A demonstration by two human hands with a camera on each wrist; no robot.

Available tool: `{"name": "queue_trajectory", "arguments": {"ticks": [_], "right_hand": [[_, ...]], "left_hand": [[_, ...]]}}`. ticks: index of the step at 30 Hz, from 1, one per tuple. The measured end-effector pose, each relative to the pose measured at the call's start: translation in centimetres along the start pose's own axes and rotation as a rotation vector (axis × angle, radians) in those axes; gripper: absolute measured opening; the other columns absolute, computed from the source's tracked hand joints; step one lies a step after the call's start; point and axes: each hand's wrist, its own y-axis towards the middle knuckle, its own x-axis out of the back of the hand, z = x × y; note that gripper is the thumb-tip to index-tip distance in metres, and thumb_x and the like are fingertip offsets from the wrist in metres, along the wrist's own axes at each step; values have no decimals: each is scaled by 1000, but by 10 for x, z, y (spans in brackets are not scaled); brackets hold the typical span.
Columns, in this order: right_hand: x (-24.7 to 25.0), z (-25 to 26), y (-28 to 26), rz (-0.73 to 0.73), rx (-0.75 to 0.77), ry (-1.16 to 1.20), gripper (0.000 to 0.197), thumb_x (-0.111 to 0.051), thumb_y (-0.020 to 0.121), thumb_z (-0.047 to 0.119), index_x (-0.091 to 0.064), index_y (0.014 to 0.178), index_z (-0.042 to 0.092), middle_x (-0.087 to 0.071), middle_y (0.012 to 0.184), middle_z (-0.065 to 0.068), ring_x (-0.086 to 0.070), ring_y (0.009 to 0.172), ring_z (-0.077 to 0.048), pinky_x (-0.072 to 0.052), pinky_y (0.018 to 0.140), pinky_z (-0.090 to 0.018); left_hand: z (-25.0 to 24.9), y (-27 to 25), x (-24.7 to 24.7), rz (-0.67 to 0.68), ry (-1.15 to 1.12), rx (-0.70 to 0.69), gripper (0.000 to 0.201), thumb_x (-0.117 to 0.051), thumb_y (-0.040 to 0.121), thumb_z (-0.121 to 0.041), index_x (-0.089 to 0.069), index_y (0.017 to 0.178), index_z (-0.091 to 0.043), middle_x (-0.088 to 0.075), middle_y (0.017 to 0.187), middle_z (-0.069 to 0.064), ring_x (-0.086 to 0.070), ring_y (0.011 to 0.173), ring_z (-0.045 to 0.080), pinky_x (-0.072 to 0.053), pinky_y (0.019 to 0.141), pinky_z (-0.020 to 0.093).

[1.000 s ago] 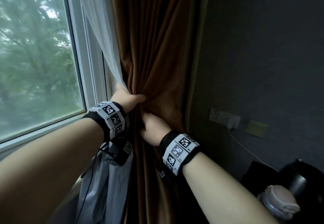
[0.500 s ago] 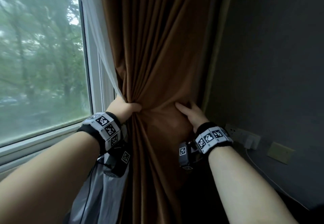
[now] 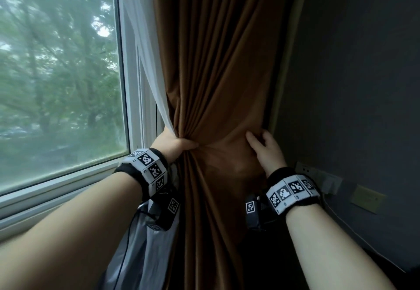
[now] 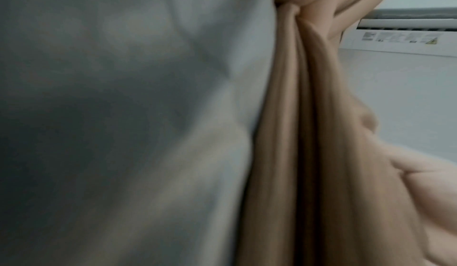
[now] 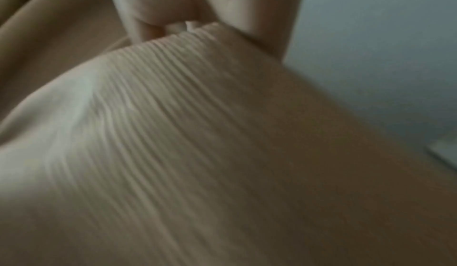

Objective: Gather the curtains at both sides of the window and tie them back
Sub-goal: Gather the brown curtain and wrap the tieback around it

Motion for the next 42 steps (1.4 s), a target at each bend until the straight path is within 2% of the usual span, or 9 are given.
{"name": "queue_trajectory", "arguments": {"ticks": [7,17,19,22,25,27,34,38,42], "right_hand": [[24,2,-2,-258,-24,111,49,-51,90,34,-39,135,17,-49,136,-10,-48,125,-30,-35,109,-46],[53,22,-31,-95,-161,421,47,-52,90,13,-44,134,28,-63,111,-7,-63,96,-25,-51,76,-37],[59,24,-33,-219,-91,251,48,-52,90,12,-42,135,27,-57,123,-6,-55,115,-30,-47,92,-40],[46,32,-46,-513,308,-167,24,-54,81,3,-47,99,17,-52,99,-6,-55,101,-30,-38,78,-28],[15,38,-71,-278,690,-330,26,-61,76,12,-56,101,16,-43,100,3,-48,92,7,-36,85,-7],[-5,42,-79,-69,688,-351,27,-59,82,12,-59,109,19,-41,101,8,-45,90,16,-31,85,3],[-51,83,-76,179,513,-484,37,-59,79,9,-37,107,20,-50,111,-2,-54,101,-21,-41,85,-25],[-40,118,-68,413,457,-556,41,-46,70,24,-37,109,18,-55,99,-7,-56,95,-28,-46,86,-39],[-42,126,-55,602,412,-415,26,-42,63,12,-37,84,28,-49,91,-11,-49,85,-27,-40,78,-35]], "left_hand": [[6,-1,5,24,-47,-12,89,-76,44,-22,-50,129,-17,-65,111,3,-63,101,23,-52,91,39],[12,5,7,55,-74,3,94,-78,40,-23,-49,129,-21,-65,111,3,-64,99,24,-52,90,39],[10,5,6,52,-73,5,88,-75,45,-19,-48,130,-20,-64,113,3,-63,97,23,-52,87,36],[11,4,4,30,-61,2,90,-74,45,-22,-46,131,-20,-63,113,6,-63,97,25,-52,90,40],[11,0,2,45,-64,-10,92,-76,47,-21,-43,133,-22,-63,114,5,-63,98,25,-52,91,41],[9,-4,2,63,-52,-29,87,-76,54,-17,-41,134,-20,-62,115,4,-61,98,23,-50,86,34],[1,-23,9,258,-97,-198,81,-77,43,-31,-54,120,-27,-65,115,2,-63,104,14,-50,96,37],[-5,-24,19,497,-200,-153,70,-77,57,-10,-54,123,-5,-67,108,5,-68,94,10,-55,83,23],[-2,-17,4,185,-114,-165,85,-81,46,-30,-51,125,-18,-66,110,-1,-65,100,15,-52,90,31]]}}
